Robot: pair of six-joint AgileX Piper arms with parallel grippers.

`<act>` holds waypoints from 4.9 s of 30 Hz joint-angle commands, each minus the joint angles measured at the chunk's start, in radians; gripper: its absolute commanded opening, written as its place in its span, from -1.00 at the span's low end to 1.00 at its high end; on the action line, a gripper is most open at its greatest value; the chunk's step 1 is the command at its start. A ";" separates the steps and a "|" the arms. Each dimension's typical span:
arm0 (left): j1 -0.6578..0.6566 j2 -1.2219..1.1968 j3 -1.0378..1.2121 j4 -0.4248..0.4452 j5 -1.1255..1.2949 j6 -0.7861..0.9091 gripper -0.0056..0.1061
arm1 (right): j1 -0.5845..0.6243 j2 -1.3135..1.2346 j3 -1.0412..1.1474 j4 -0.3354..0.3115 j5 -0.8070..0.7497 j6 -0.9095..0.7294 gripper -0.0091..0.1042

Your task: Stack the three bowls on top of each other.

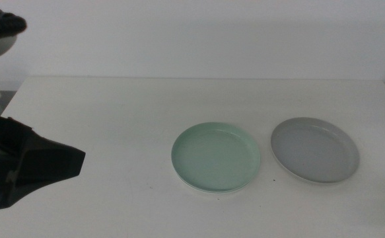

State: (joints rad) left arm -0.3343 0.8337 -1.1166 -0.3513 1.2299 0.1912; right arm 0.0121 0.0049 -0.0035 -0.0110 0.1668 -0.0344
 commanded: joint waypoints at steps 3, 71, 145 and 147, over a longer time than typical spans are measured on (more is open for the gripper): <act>0.000 -0.004 0.001 -0.005 -0.009 -0.005 0.78 | -0.003 -0.005 0.003 0.000 0.015 0.025 0.72; 0.000 -0.004 0.001 -0.005 -0.009 -0.005 0.78 | -0.186 1.703 -1.456 0.174 1.023 -0.018 0.72; 0.000 -0.004 0.001 -0.005 -0.009 -0.005 0.78 | 0.352 2.014 -1.574 0.255 0.803 0.196 -0.88; 0.000 -0.004 0.001 -0.005 -0.009 -0.005 0.78 | 0.352 2.023 -1.574 0.247 0.803 0.196 -0.88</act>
State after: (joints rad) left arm -0.3343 0.8337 -1.1166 -0.3513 1.2299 0.1897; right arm 0.3613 2.0253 -1.5699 0.2461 0.9752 0.1591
